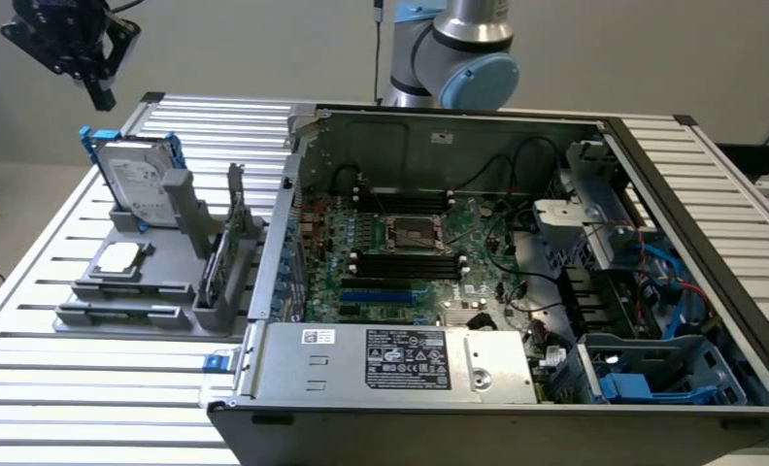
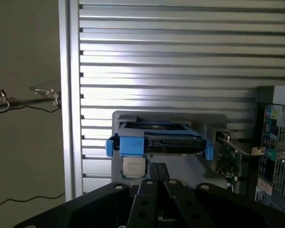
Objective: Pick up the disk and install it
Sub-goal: 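Pick up the disk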
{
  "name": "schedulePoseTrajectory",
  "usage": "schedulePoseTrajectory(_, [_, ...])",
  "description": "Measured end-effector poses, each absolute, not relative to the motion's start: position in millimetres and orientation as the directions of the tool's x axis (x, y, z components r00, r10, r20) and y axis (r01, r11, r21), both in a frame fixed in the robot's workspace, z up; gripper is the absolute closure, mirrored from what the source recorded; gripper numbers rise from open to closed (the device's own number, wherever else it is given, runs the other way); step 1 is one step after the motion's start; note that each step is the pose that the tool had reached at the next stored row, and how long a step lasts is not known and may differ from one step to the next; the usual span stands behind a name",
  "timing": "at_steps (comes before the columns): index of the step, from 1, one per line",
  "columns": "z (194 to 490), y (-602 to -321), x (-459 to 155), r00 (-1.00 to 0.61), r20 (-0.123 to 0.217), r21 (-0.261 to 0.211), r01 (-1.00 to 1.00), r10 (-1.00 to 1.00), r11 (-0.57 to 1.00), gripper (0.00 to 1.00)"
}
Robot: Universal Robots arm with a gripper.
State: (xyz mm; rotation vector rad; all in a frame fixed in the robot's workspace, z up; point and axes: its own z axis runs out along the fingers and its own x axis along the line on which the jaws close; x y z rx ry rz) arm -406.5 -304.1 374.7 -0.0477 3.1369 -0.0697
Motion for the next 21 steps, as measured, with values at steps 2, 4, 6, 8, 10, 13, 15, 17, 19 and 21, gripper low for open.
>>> schedulePoseTrajectory(2, [374.6,-304.2,-406.5,-0.999,-0.002,-0.038,-0.053,-0.053,0.998,0.89])
schedulePoseTrajectory(4, [374.5,-304.1,-406.5,-0.997,-0.002,-0.031,-0.075,-0.075,0.997,0.89])
schedulePoseTrajectory(6, [374.5,-304.1,-406.5,-0.995,-0.002,-0.023,-0.097,-0.097,0.995,0.89])
schedulePoseTrajectory(8, [374.4,-304.1,-406.5,-0.993,-0.002,-0.016,-0.118,-0.118,0.993,0.89])
schedulePoseTrajectory(10, [374.4,-304.1,-406.5,-0.99,-0.002,-0.008,-0.139,-0.139,0.99,0.89])
schedulePoseTrajectory(13, [374.4,-304.1,-406.5,-0.986,0.0,0.003,-0.167,-0.167,0.986,0.89])
schedulePoseTrajectory(15, [374.3,-304.1,-406.5,-0.982,0.001,0.01,-0.187,-0.187,0.982,0.89])
schedulePoseTrajectory(17, [374.3,-304.1,-406.5,-0.979,0.002,0.017,-0.205,-0.205,0.979,0.89])
schedulePoseTrajectory(19, [374.3,-304.1,-406.5,-0.974,0.004,0.022,-0.225,-0.225,0.974,0.89])
schedulePoseTrajectory(21, [374.2,-304.1,-406.6,-0.969,0.004,0.025,-0.246,-0.246,0.969,0.89])
